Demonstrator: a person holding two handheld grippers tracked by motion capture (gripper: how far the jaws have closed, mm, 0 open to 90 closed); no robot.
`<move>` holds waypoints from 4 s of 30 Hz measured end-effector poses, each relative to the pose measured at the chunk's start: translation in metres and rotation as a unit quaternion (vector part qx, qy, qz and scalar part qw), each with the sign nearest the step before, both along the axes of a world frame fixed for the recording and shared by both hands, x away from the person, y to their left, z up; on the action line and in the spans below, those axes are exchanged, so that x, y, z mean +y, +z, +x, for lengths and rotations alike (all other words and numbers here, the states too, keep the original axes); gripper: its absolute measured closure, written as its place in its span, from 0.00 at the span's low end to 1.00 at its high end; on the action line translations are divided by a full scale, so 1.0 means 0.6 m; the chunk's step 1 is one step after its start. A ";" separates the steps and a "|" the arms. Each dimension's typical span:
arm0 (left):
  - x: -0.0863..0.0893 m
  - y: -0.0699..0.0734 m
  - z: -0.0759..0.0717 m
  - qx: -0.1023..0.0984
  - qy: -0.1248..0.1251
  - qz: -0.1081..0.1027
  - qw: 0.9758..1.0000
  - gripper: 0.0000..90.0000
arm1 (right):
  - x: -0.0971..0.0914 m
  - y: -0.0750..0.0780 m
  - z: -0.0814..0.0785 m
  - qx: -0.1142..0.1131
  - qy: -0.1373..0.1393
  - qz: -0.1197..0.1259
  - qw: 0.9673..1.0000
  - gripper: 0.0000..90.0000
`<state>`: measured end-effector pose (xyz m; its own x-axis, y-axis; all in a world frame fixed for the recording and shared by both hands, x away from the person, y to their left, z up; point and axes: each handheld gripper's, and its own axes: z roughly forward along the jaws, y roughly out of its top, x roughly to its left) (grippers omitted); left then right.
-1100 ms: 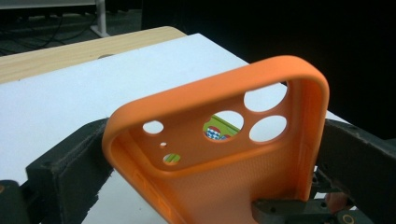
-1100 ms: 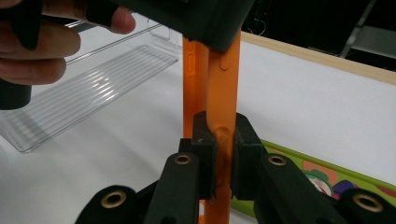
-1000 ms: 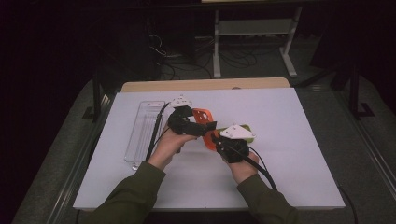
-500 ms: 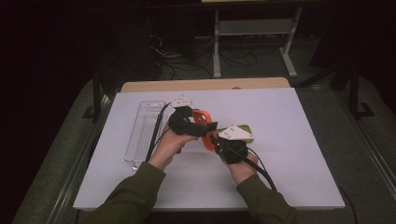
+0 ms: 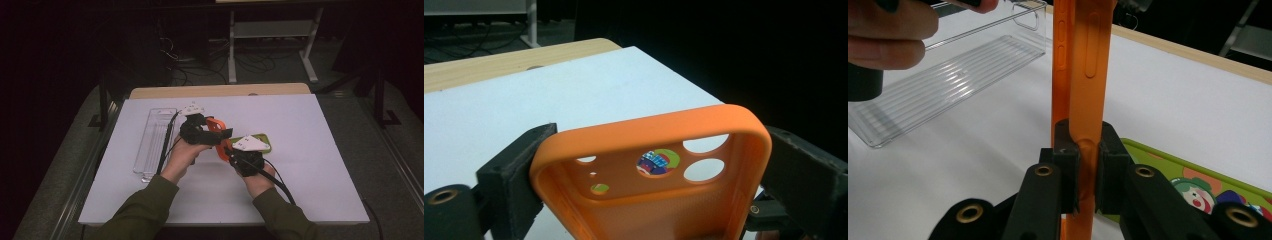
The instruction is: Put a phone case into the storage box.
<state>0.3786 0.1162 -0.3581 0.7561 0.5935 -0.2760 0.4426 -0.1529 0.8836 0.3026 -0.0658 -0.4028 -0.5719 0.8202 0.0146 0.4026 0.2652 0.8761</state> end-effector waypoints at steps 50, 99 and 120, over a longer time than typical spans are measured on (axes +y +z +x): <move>0.009 0.003 0.000 -0.007 -0.007 0.009 1.000 0.17 | -0.099 -0.006 0.011 0.042 0.106 -0.016 0.993 0.00; 0.063 0.085 0.039 -0.054 0.017 0.043 0.997 0.17 | -0.201 -0.042 -0.037 0.056 0.063 -0.013 0.996 0.00; 0.115 0.133 0.079 -0.077 0.084 0.065 0.991 0.17 | -0.199 -0.041 -0.038 0.057 0.067 -0.016 0.996 0.00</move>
<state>0.4262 0.1851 -0.2781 0.6711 0.7373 -0.0779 0.3329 -0.2058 0.9202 0.2798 -0.1851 -0.4274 -0.6725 0.7376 0.0602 0.4577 0.3507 0.8170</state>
